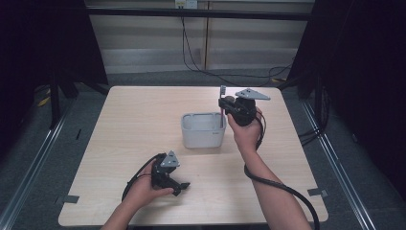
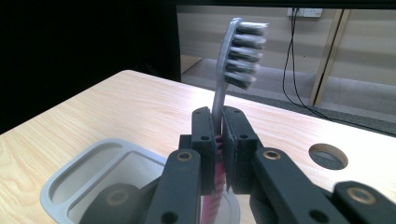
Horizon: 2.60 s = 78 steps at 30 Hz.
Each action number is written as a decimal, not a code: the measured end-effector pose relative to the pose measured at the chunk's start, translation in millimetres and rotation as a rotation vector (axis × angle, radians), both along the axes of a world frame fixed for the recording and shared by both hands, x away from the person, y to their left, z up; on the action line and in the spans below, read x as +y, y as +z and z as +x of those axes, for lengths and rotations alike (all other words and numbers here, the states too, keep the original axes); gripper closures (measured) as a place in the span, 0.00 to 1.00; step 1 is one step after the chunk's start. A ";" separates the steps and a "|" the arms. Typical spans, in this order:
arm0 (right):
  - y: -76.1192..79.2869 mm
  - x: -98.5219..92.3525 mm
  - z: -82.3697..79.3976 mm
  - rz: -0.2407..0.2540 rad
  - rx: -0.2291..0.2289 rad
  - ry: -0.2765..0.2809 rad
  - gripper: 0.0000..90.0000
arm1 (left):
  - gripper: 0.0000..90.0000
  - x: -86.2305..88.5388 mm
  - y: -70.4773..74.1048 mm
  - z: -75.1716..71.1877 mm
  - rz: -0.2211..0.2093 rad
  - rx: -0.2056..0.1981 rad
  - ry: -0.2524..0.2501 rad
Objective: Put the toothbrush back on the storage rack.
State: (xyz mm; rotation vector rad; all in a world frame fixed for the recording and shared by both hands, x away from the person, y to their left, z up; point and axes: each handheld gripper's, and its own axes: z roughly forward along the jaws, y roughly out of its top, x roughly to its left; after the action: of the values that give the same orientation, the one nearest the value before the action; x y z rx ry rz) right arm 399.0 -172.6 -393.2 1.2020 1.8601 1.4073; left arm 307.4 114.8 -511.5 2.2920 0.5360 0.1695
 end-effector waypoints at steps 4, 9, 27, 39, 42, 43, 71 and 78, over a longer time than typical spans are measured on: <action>-0.2 -1.5 -1.9 0.002 0.001 0.000 0.94 | 0.00 0.0 0.0 0.0 0.000 0.000 0.000; -0.3 -3.2 -4.5 -0.002 0.000 0.001 0.94 | 0.00 0.0 -0.1 0.0 -0.001 0.000 0.000; -5.7 -6.4 -15.2 -0.010 0.011 0.020 0.94 | 0.00 0.8 0.6 0.7 0.017 -0.006 -0.012; -8.8 -5.7 -17.9 -0.023 0.016 0.032 0.94 | 0.00 0.8 0.6 0.7 0.016 -0.006 -0.012; -9.6 -5.4 -18.3 -0.022 0.021 0.040 0.94 | 0.00 0.8 0.6 0.7 0.017 -0.006 -0.012; -10.1 -4.7 -18.5 -0.028 0.020 0.045 0.94 | 0.00 0.8 0.6 0.7 0.017 -0.006 -0.012; -22.2 -2.4 -19.8 -0.034 0.060 0.053 0.93 | 0.00 0.7 0.6 0.7 0.017 -0.005 -0.012; -24.7 -2.5 -21.3 -0.029 0.070 0.047 0.93 | 0.00 0.8 0.6 0.7 0.017 -0.005 -0.012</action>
State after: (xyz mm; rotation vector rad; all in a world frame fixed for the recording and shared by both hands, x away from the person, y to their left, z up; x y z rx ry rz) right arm 377.7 -175.1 -417.9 1.2153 1.9614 1.3738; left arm 308.1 115.6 -510.9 2.3100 0.5201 0.1749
